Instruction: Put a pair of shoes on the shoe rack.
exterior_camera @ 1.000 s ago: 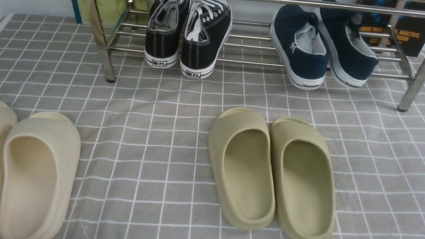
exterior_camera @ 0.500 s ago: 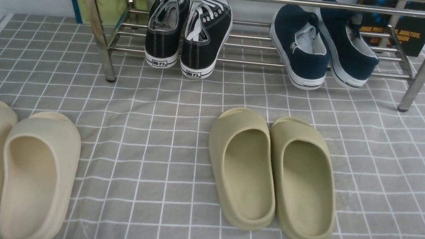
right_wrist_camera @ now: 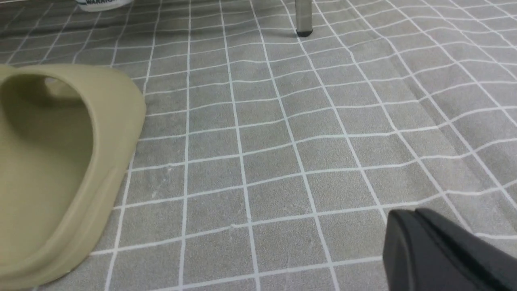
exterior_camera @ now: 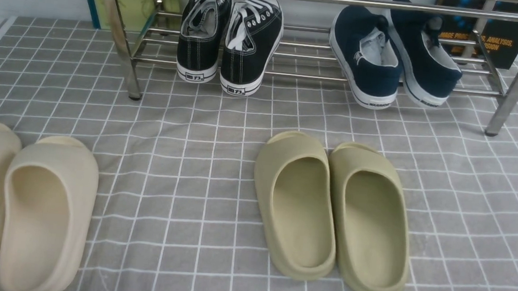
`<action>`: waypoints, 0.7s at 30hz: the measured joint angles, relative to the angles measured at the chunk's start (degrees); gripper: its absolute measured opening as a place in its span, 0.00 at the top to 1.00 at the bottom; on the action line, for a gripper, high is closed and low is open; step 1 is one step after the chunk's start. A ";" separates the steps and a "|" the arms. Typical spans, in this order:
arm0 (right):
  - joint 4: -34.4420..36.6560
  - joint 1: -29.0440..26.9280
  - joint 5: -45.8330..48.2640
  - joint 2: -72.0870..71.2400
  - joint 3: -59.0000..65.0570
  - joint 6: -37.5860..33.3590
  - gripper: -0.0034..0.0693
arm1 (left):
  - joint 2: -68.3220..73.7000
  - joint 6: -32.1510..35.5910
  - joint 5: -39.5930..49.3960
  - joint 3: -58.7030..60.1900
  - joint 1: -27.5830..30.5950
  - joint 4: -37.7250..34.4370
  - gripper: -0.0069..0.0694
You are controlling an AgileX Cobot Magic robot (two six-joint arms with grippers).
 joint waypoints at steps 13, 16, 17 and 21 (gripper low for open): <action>4.40 0.00 0.63 0.00 -0.13 -2.92 0.95 | 0.00 0.00 0.00 0.00 0.00 0.00 0.60; 4.40 0.00 0.63 0.00 -0.13 -2.92 0.95 | 0.00 0.00 0.00 0.00 0.00 0.00 0.60; 4.40 0.00 0.63 0.00 -0.13 -2.92 0.95 | 0.00 0.00 0.00 0.00 0.00 0.00 0.60; 4.40 0.00 0.63 0.00 -0.13 -2.92 0.95 | 0.00 0.00 0.00 0.00 0.00 0.00 0.60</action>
